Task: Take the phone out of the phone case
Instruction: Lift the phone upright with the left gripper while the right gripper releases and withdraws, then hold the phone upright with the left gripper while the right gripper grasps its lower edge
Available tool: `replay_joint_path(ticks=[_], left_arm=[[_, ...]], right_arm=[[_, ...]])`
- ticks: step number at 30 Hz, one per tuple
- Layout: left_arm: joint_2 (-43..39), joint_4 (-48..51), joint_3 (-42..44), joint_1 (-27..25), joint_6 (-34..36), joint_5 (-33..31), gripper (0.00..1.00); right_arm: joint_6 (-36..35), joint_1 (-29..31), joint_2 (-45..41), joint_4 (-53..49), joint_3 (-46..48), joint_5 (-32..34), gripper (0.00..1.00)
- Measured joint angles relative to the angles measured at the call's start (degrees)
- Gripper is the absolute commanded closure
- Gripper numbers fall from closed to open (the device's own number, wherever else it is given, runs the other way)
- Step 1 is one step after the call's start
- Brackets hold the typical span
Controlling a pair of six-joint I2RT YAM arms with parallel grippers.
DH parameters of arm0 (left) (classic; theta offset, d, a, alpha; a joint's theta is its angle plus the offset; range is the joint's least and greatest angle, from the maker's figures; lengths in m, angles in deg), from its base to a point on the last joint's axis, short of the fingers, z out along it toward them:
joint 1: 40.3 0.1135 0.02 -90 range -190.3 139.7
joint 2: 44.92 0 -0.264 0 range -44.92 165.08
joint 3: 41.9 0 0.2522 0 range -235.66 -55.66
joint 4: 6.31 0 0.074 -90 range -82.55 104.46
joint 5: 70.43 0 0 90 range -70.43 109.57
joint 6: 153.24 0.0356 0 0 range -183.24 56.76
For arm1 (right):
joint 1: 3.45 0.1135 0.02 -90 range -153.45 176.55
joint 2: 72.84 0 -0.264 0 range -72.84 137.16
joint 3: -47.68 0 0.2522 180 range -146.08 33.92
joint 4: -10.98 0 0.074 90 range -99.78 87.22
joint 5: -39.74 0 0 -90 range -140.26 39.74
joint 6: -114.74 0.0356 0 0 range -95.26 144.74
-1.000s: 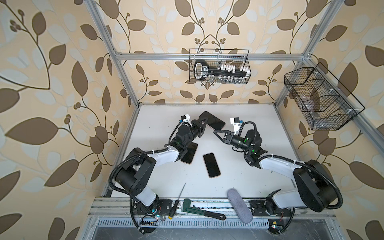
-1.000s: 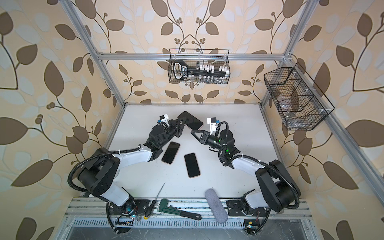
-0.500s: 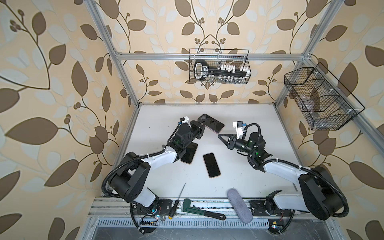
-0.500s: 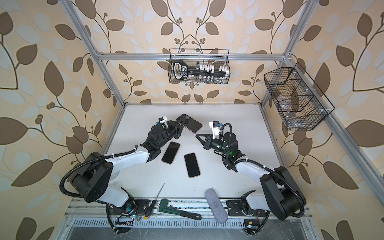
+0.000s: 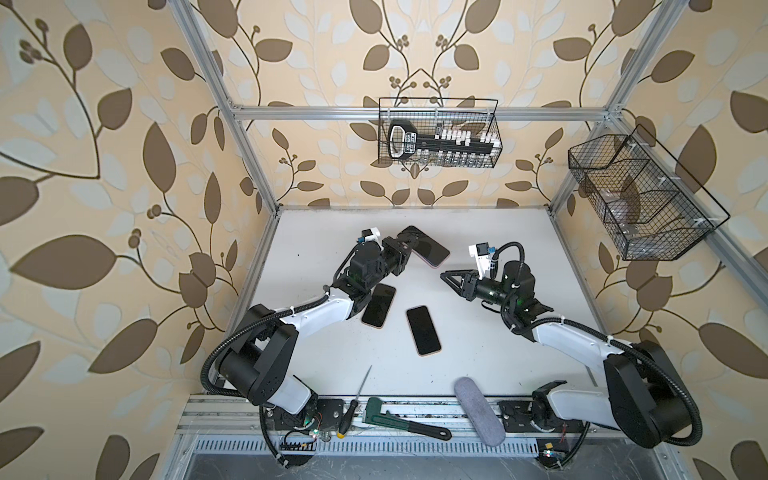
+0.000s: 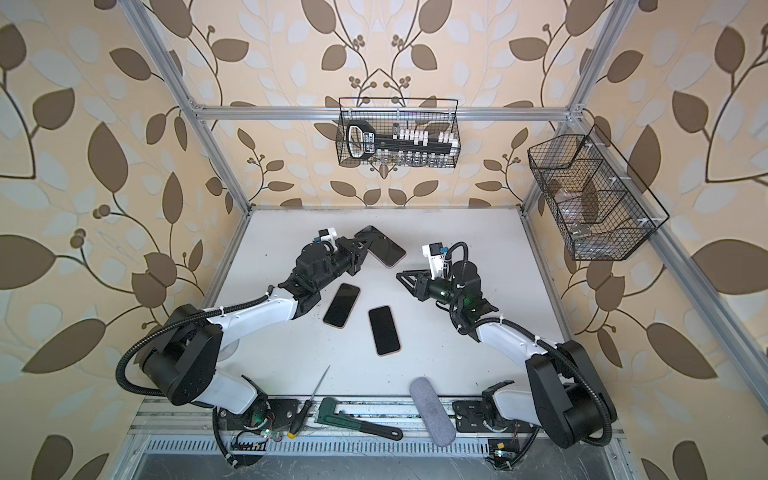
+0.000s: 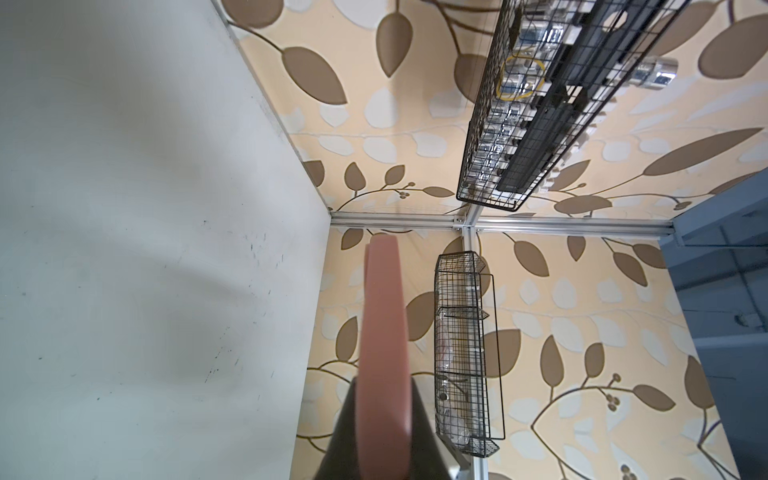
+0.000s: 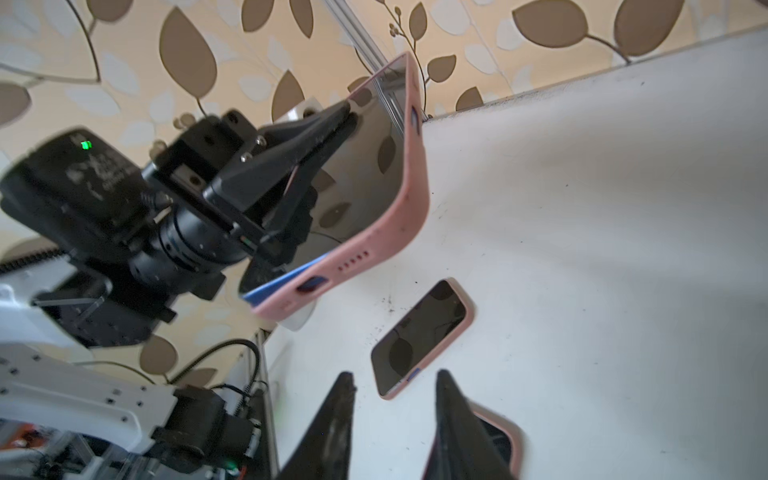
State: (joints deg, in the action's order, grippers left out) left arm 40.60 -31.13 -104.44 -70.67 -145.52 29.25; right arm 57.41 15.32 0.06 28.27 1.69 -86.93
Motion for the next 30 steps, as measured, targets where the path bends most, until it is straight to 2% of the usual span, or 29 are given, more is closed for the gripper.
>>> replay_joint_path(ticks=[2, 4, 7, 13, 14, 15, 20, 23, 30], left_arm=[[-1.16, 3.19, -1.57, 1.31, 3.06, 1.92, 1.00], [-2.27, 6.23, -3.26, 2.43, 6.34, 3.58, 1.00], [-3.19, 11.67, -7.15, 4.66, 12.22, 7.74, 1.00], [-3.19, 25.53, -18.95, 9.92, 26.32, 20.37, 1.00], [-3.19, 28.24, -21.18, 10.54, 29.57, 22.29, 1.00], [-3.19, 30.25, -22.84, 10.95, 31.93, 23.52, 1.00], [-2.16, 41.92, -32.00, 11.28, 45.55, 31.06, 1.00], [-0.92, 45.59, -34.18, 11.19, 51.82, 35.87, 1.00], [1.49, 52.28, -34.38, 11.21, 61.68, 41.51, 1.00]], right_arm=[[-2.10, -1.42, -1.84, -3.93, -1.62, -1.31, 0.32], [-4.26, -2.47, -3.37, -7.61, -3.19, -2.47, 0.24], [-8.37, -3.39, -4.61, -14.51, -6.86, -4.20, 0.20], [-14.27, -3.56, -5.90, -23.50, -12.79, -6.27, 0.17], [-14.82, -3.56, -5.97, -24.46, -13.49, -6.23, 0.05], [-15.56, -3.50, -5.97, -25.24, -14.10, -6.23, 0.00], [-22.53, -1.88, -5.97, -30.60, -17.62, -4.57, 0.00], [-26.05, -1.11, -5.46, -33.48, -19.50, -4.26, 0.00], [-33.59, -1.57, 0.81, -43.21, -27.74, -8.37, 0.13]])
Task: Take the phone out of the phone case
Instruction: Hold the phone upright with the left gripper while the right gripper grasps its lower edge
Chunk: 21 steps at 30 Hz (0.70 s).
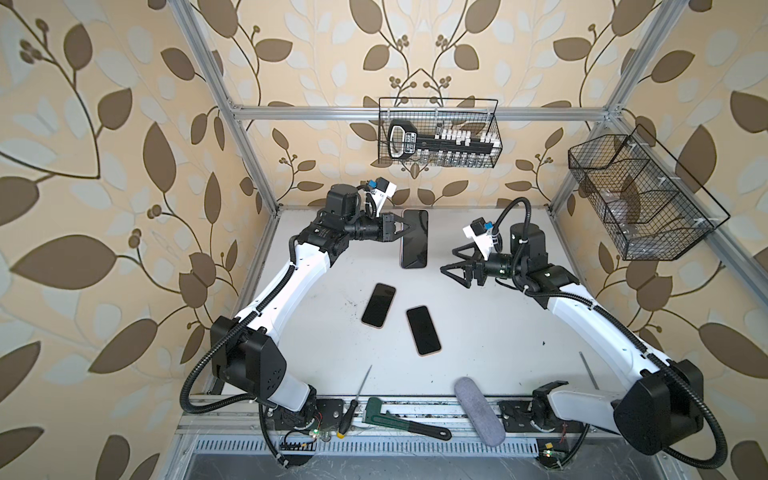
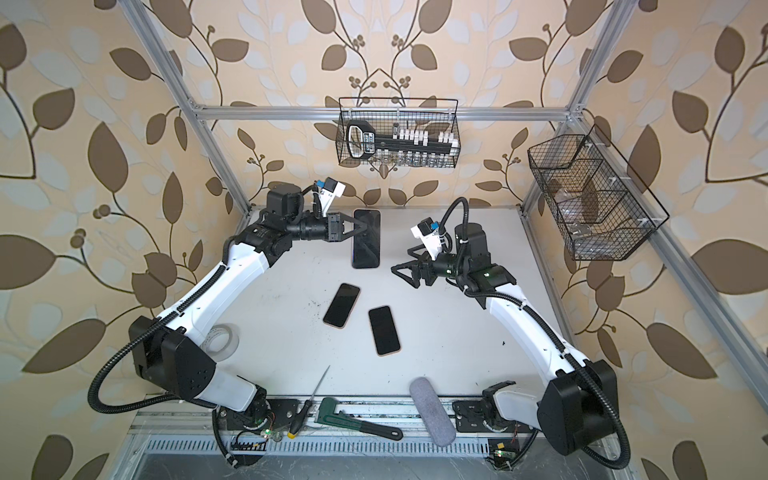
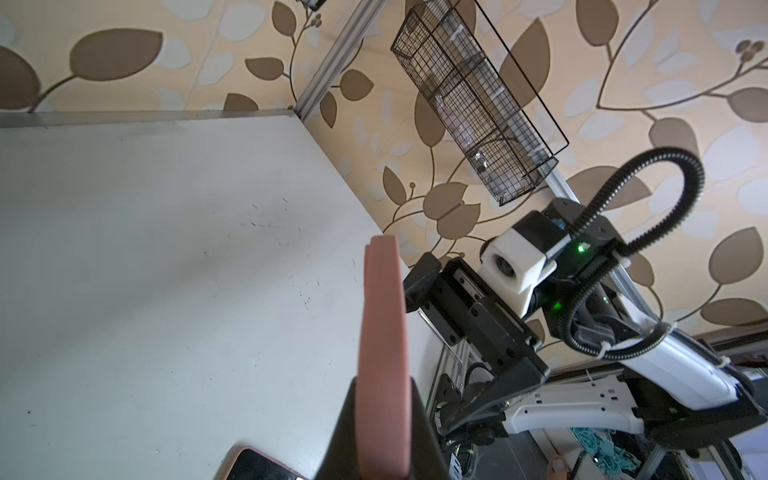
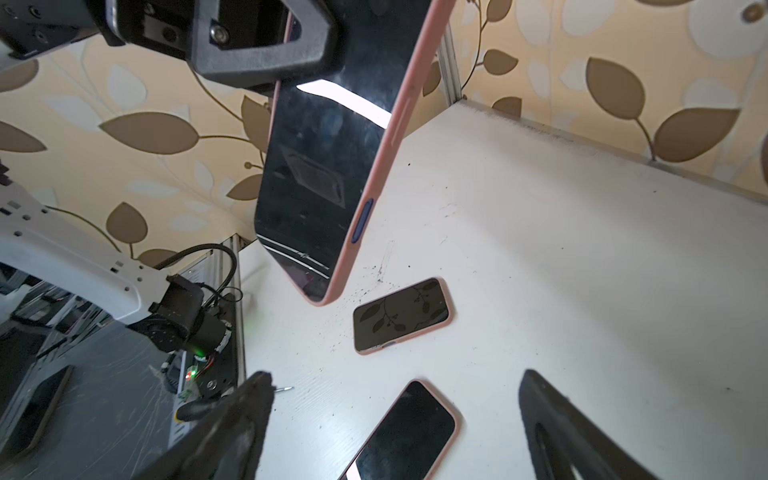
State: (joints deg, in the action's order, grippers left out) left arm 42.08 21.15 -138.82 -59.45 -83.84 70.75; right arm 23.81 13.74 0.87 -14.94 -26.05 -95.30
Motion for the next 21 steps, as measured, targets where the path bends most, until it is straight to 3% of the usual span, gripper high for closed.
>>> replay_joint_path(ticks=[6, 21], left_arm=[[0.76, -0.28, 0.07, 0.02, 2.23, 2.95, 1.00], [1.38, -5.44, 1.75, 0.02, 0.96, 6.10, 1.00]], right_arm=[[-7.17, 1.49, 5.46, -8.98, -5.66, -4.13, 0.33], [-13.31, 4.35, 10.49, -15.39, -10.36, -11.10, 0.47]])
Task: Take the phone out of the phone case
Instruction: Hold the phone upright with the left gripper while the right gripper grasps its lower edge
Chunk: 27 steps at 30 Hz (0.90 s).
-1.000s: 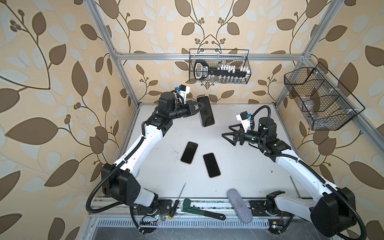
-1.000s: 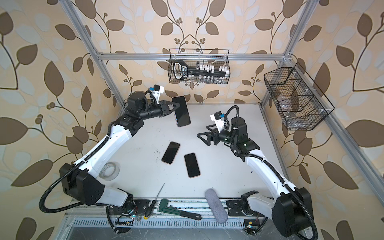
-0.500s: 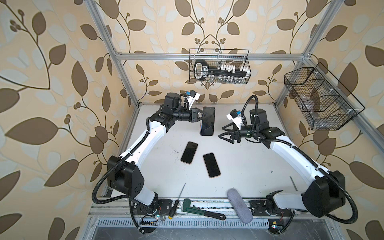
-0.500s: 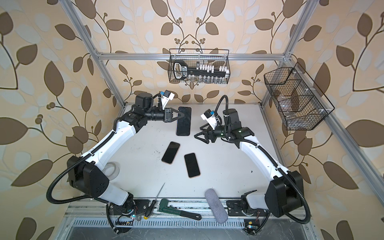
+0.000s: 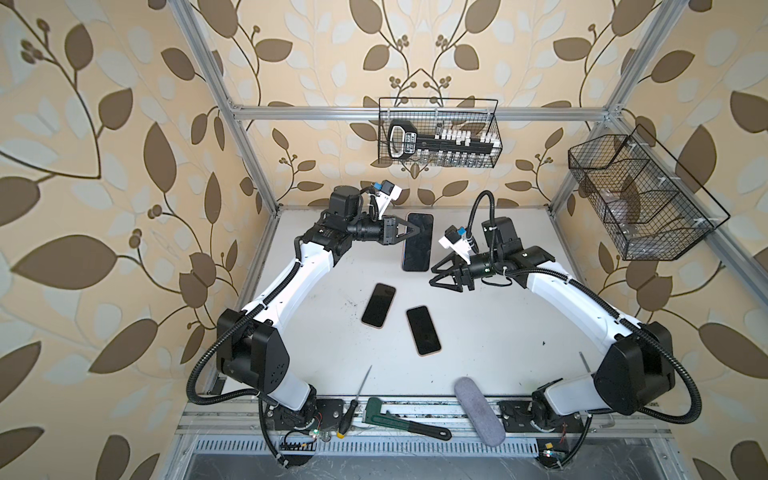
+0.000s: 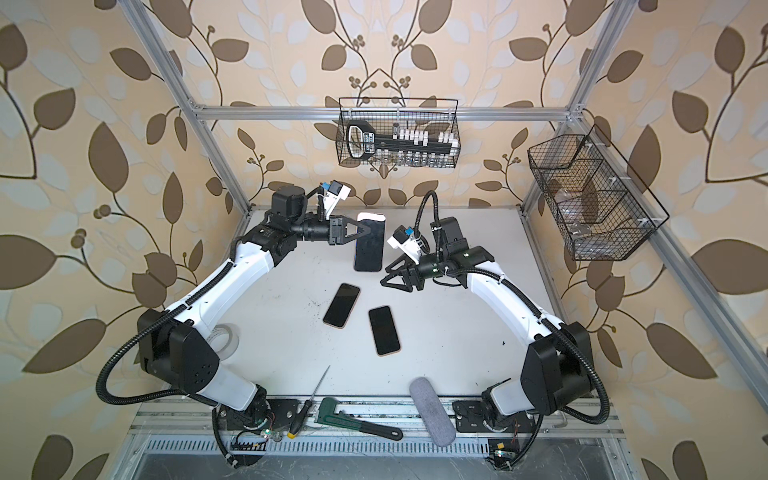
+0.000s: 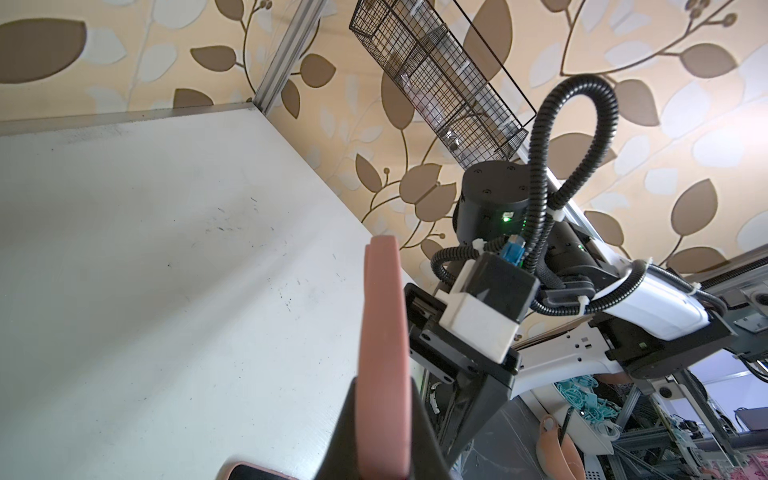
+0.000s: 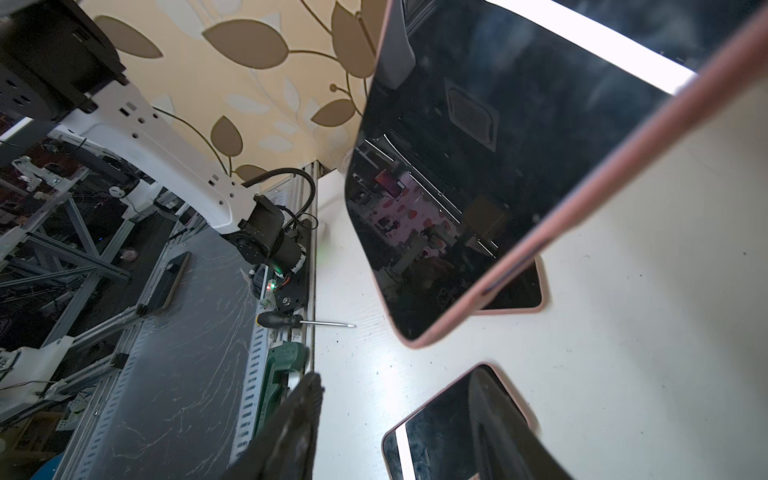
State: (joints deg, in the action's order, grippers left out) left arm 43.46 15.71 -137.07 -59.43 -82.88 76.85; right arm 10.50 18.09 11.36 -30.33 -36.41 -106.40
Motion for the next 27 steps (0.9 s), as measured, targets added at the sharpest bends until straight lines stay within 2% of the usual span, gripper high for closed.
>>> replay_joint_path(ticks=[12, 19, 22, 27], left_arm=[[0.11, -4.39, 1.84, -0.02, -3.06, 1.55, 1.00], [0.11, -5.11, 2.05, -0.02, -3.13, 2.47, 1.00], [0.09, -5.53, 2.05, 0.00, -2.99, 3.08, 1.00], [0.11, -5.97, 2.05, 0.00, -2.29, 4.39, 1.00]], right_arm=[[-0.55, 0.68, 4.63, -1.64, -3.74, -1.97, 0.65], [-1.27, 0.85, 5.14, -3.19, -5.22, -2.12, 0.77], [-1.75, 0.85, 5.42, -4.35, -5.84, -2.47, 0.85], [-2.64, 0.79, 6.82, -6.69, -7.02, -4.37, 0.91]])
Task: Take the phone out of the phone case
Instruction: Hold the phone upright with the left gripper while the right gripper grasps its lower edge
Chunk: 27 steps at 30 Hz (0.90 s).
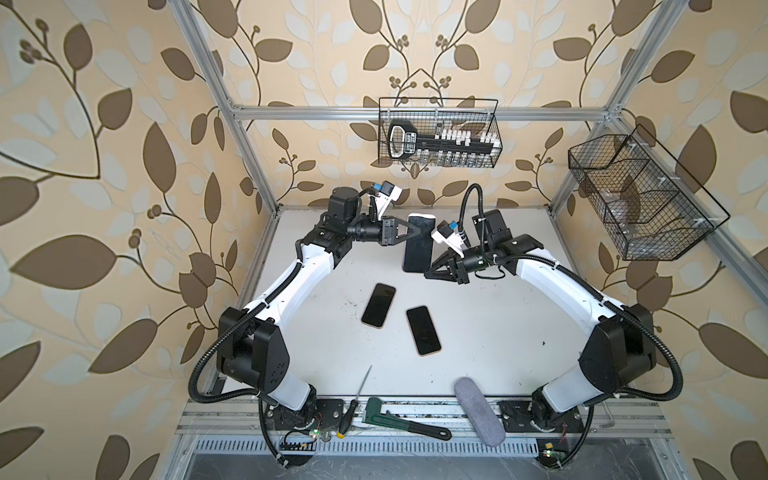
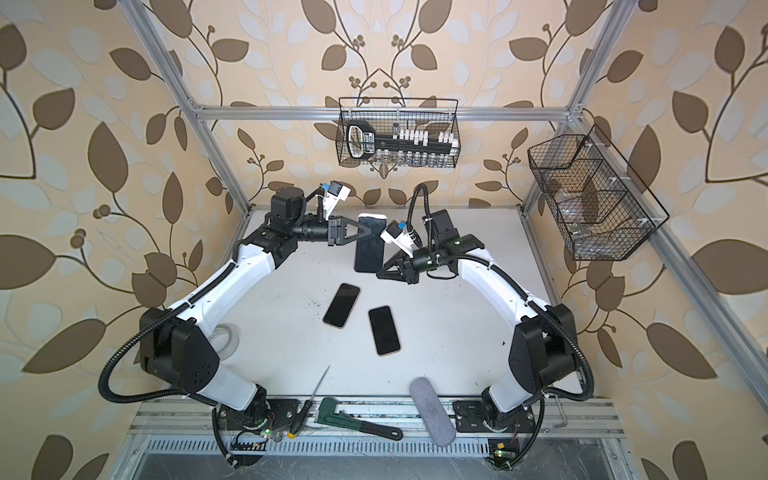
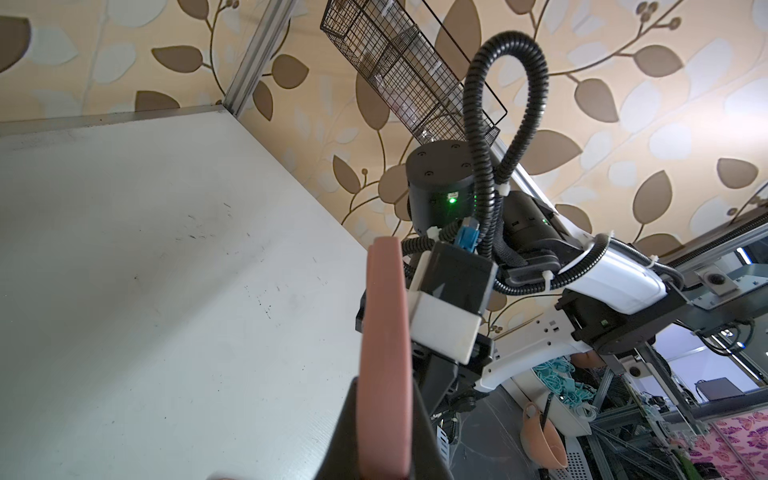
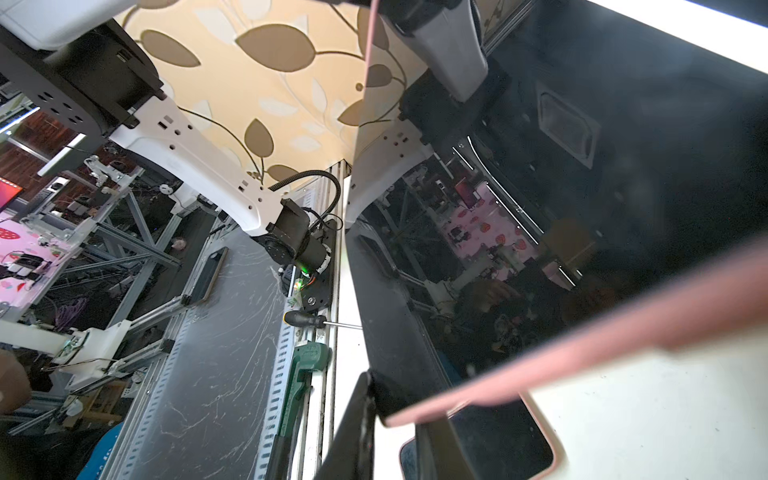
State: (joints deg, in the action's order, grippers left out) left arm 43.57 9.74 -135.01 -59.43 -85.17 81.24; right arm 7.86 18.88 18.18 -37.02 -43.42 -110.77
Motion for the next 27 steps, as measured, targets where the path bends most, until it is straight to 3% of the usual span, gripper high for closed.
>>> replay_joint_path(ticks=[11, 27], left_arm=[[0.00, -2.01, 0.66, 0.00, -0.94, 1.66, 1.00], [0.17, -6.93, 1.86, 0.11, -7.04, 6.10, 1.00]], right_arm=[[-2.56, -0.20, 0.24, -2.01, -0.46, -1.51, 1.00], [-8.79, 1.20, -2.36, -4.28, -0.46, 0.85, 1.00]])
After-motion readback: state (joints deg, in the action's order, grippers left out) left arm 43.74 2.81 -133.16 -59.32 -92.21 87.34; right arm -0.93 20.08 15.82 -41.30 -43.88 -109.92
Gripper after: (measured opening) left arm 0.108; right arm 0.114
